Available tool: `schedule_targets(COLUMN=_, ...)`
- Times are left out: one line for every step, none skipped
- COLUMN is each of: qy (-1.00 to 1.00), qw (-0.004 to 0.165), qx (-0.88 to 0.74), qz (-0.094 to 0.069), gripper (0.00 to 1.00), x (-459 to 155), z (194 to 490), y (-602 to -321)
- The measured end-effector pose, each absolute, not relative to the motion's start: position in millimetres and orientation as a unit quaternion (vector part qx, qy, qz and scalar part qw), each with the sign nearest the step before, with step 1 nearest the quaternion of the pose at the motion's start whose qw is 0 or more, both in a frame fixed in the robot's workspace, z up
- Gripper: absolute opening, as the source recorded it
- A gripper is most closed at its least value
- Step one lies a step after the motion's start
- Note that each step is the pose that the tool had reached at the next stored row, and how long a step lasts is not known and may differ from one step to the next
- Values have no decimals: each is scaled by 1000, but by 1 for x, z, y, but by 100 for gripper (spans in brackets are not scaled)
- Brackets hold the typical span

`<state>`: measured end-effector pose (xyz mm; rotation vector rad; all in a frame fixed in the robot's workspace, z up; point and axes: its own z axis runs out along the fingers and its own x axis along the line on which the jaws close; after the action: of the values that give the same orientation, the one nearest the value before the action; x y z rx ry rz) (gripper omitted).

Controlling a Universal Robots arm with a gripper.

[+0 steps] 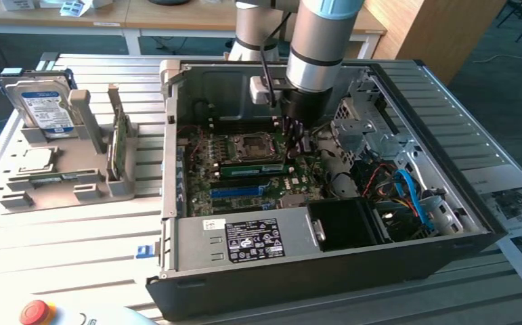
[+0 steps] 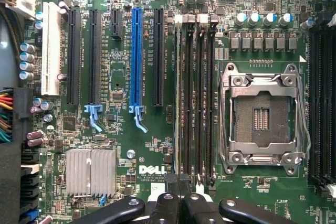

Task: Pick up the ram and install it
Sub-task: 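Press down the ram until it locks into place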

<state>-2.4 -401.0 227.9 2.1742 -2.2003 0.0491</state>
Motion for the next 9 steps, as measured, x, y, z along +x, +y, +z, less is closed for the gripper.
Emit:
schedule_targets(qy=-711, qw=24, qx=703, qz=16, gripper=10, x=-2, z=227, y=-401)
schedule_targets(qy=-711, qw=24, qx=703, qz=16, gripper=10, x=-2, z=227, y=-401)
schedule_targets(qy=-711, qw=24, qx=703, qz=16, gripper=10, x=-2, z=227, y=-401)
schedule_targets(qy=-711, qw=24, qx=703, qz=16, gripper=10, x=-2, z=227, y=-401)
schedule_targets(qy=-711, qw=24, qx=703, qz=16, gripper=10, x=-2, z=226, y=-401)
schedule_targets(qy=-711, qw=24, qx=703, qz=16, gripper=10, x=-2, z=226, y=-401)
schedule_targets(qy=-711, qw=24, qx=703, qz=16, gripper=10, x=-2, z=226, y=-401)
schedule_targets(qy=-711, qw=24, qx=703, qz=16, gripper=10, x=-2, z=226, y=-401)
schedule_targets(qy=-711, qw=24, qx=703, qz=16, gripper=10, x=-2, z=225, y=-401)
